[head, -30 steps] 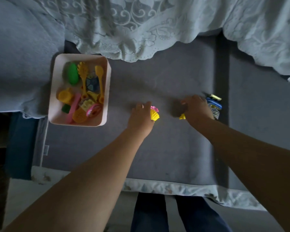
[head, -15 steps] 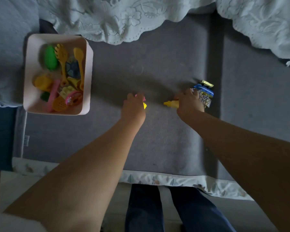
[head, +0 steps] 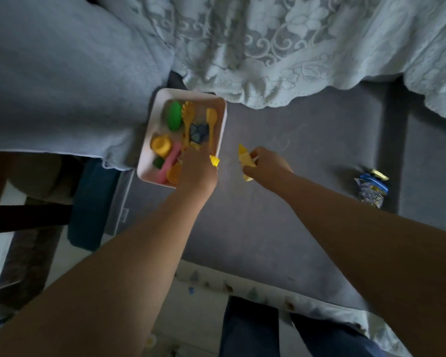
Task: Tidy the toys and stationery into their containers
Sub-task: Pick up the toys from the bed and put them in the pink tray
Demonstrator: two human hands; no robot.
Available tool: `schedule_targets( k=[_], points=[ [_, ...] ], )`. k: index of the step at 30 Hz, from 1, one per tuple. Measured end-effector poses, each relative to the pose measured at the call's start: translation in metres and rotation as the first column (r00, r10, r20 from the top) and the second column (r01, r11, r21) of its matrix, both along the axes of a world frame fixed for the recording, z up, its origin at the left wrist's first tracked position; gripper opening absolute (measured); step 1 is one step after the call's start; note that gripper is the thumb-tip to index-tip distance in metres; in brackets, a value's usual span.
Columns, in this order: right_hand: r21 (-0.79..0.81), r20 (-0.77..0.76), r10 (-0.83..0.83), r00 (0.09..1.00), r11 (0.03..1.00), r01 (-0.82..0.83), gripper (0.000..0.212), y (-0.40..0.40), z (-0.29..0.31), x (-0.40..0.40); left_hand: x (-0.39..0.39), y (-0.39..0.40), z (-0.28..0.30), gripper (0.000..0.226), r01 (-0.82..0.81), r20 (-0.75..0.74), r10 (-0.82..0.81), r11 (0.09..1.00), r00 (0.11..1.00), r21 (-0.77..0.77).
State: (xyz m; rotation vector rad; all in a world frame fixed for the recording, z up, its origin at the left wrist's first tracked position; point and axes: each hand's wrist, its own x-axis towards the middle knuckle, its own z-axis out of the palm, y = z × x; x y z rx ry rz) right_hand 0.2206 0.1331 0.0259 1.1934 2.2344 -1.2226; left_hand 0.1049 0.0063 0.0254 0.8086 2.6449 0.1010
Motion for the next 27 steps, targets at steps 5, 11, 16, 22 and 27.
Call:
schedule_targets(
  k=[5, 11, 16, 22, 27],
  points=[
    [-0.104, -0.178, -0.153, 0.972, 0.985, 0.136, 0.039, -0.022, 0.007, -0.07, -0.064, -0.039, 0.006, 0.051, -0.047, -0.049, 0.048, 0.998, 0.998, 0.031],
    [-0.035, -0.156, -0.162, 0.974, 0.987, 0.158, 0.049, -0.018, -0.005, -0.07, -0.069, -0.038, -0.006, 0.05, 0.039, -0.097, -0.039, 0.999, 0.994, 0.007],
    [0.064, -0.008, -0.183, 0.983, 0.981, 0.184, 0.049, 0.006, -0.029, -0.014, -0.024, 0.005, -0.013, 0.043, 0.202, -0.117, -0.197, 0.979, 0.973, 0.03],
    [0.093, 0.06, -0.3, 0.952, 0.951, 0.293, 0.056, 0.036, -0.049, 0.06, 0.035, 0.049, -0.035, 0.041, 0.311, 0.118, -0.33, 0.938, 0.937, 0.152],
    [0.248, 0.087, -0.336, 0.938, 0.919, 0.306, 0.051, 0.065, -0.053, 0.117, 0.081, 0.076, -0.056, 0.049, 0.365, 0.216, -0.366, 0.93, 0.905, 0.048]
  ],
)
